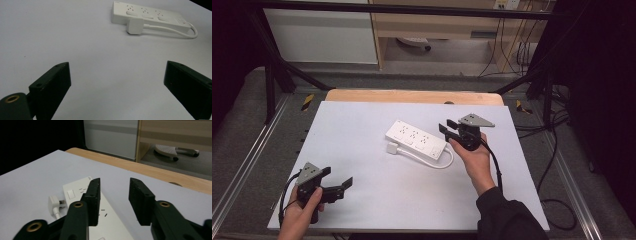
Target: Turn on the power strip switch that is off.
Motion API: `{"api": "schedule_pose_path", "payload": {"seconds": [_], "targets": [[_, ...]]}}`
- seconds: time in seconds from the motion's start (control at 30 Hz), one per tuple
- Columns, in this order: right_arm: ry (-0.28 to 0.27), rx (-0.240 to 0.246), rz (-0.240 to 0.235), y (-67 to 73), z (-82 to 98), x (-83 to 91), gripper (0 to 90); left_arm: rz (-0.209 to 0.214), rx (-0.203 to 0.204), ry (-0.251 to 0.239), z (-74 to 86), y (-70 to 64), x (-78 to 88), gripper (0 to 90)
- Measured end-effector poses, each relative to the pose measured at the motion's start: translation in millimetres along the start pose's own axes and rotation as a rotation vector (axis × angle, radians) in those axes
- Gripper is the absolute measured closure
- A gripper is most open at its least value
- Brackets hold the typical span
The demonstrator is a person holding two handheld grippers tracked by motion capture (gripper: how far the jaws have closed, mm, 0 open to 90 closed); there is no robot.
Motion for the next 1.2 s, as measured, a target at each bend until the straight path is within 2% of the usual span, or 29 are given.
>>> {"api": "schedule_pose_path", "payload": {"seconds": [0.03, 0.27, 0.43, 0.7, 0.83, 1.2], "targets": [[-0.006, -0.004, 0.001, 0.1, -0.7, -3.5, 68.6, -0.002, 0.001, 0.000, 0.0, 0.5, 0.1, 7.3], [-0.017, 0.000, -0.004, 6.8, -1.6, -18.5, 80.1, -0.003, 0.002, -0.003, -0.2, 0.3, 0.4, 7.4], [-0.024, 0.025, 0.000, 12.3, -5.2, -27.6, 85.8, -0.003, 0.000, 0.002, 0.1, 0.7, 0.1, 7.4], [-0.019, 0.043, -0.016, 21.5, -7.9, -41.9, 89.9, -0.001, -0.003, 0.003, 0.3, -0.2, 0.1, 7.4], [-0.011, 0.059, -0.033, 31.2, -8.0, -50.4, 90.0, -0.002, -0.009, 0.004, 0.8, -0.2, 0.6, 7.4], [0.019, 0.086, -0.044, 43.4, -9.2, -66.4, 90.0, -0.009, -0.021, 0.005, 0.5, -0.6, 0.6, 7.4]]}}
Point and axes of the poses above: each handheld gripper's, and its own axes: x roughly backward along the jaws, z roughly out of its underside, y roughly to its left, the point moved 6 cm from there along -x, roughly forward along the jaws, and after that the axes turned 10 degrees about y, right-handed, at the moved point
